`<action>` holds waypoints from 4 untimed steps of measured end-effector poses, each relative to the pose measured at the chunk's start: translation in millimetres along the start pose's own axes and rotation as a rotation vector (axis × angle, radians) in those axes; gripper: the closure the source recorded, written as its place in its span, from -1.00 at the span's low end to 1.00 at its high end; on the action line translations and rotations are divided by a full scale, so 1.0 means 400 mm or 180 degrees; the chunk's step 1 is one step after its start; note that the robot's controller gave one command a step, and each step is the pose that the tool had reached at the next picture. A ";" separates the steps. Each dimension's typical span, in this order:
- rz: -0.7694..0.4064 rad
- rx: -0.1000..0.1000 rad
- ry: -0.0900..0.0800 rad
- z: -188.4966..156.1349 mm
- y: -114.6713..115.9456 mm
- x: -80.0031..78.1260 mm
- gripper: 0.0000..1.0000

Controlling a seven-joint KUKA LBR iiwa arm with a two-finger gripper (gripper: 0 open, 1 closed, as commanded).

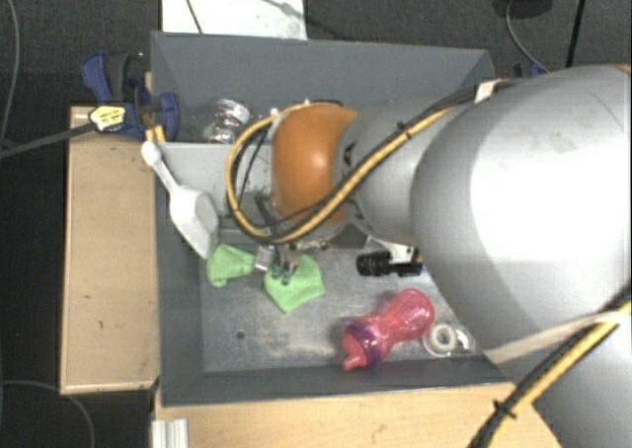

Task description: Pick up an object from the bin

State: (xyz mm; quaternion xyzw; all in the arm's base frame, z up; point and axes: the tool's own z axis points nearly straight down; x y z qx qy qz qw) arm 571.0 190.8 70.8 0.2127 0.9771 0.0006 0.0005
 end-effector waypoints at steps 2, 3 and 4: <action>0.0003 0.0005 0.0005 -0.023 -0.002 0.001 1.00; 0.0004 0.0005 0.0006 -0.048 -0.002 0.000 1.00; 0.0003 0.0009 0.0010 -0.083 -0.003 0.001 1.00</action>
Offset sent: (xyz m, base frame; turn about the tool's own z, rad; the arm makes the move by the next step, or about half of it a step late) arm 0.0002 0.0001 0.0283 0.0000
